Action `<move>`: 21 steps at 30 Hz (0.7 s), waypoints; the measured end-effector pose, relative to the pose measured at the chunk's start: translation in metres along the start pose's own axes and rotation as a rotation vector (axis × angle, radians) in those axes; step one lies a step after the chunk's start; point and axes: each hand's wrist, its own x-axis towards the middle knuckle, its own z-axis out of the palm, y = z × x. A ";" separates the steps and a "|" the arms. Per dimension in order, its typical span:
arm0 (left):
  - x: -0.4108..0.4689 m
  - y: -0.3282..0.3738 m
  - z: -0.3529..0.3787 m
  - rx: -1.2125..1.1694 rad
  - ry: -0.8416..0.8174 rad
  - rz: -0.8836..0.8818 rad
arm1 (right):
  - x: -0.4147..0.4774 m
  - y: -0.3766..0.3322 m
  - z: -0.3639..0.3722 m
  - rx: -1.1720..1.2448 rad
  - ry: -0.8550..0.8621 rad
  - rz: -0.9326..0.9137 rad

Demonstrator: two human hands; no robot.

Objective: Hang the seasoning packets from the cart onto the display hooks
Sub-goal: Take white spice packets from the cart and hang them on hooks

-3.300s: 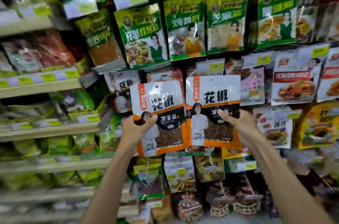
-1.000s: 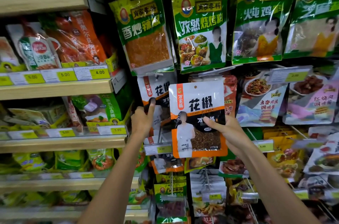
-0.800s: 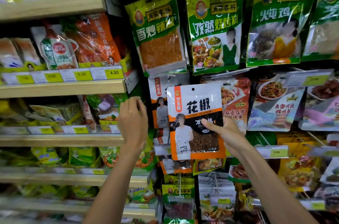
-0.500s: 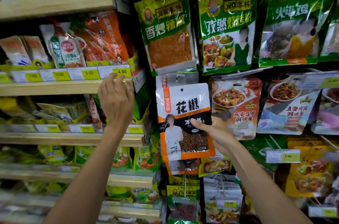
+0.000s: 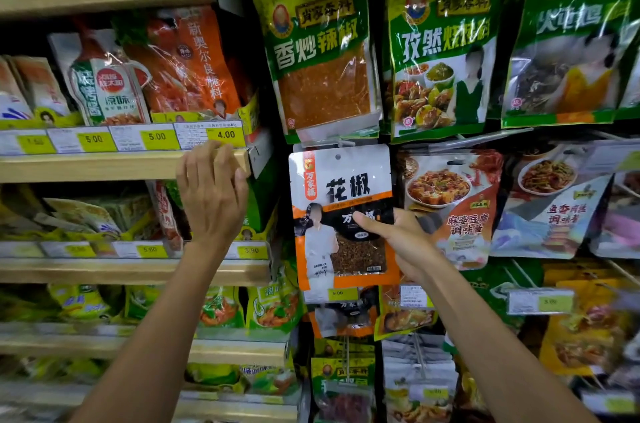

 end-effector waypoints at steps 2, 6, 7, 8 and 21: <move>0.000 0.000 -0.003 0.003 -0.011 0.006 | 0.003 0.002 0.000 0.002 0.012 0.008; 0.003 0.000 -0.007 0.023 -0.033 0.024 | 0.013 0.004 0.002 0.009 0.033 0.071; 0.004 0.000 -0.007 0.026 -0.039 0.027 | 0.017 0.004 0.002 0.004 0.040 0.080; 0.004 0.000 -0.008 0.029 -0.044 0.030 | 0.022 0.005 0.003 -0.009 0.050 0.086; 0.007 0.007 -0.027 0.064 -0.196 0.028 | 0.039 0.002 0.014 -0.077 0.250 0.025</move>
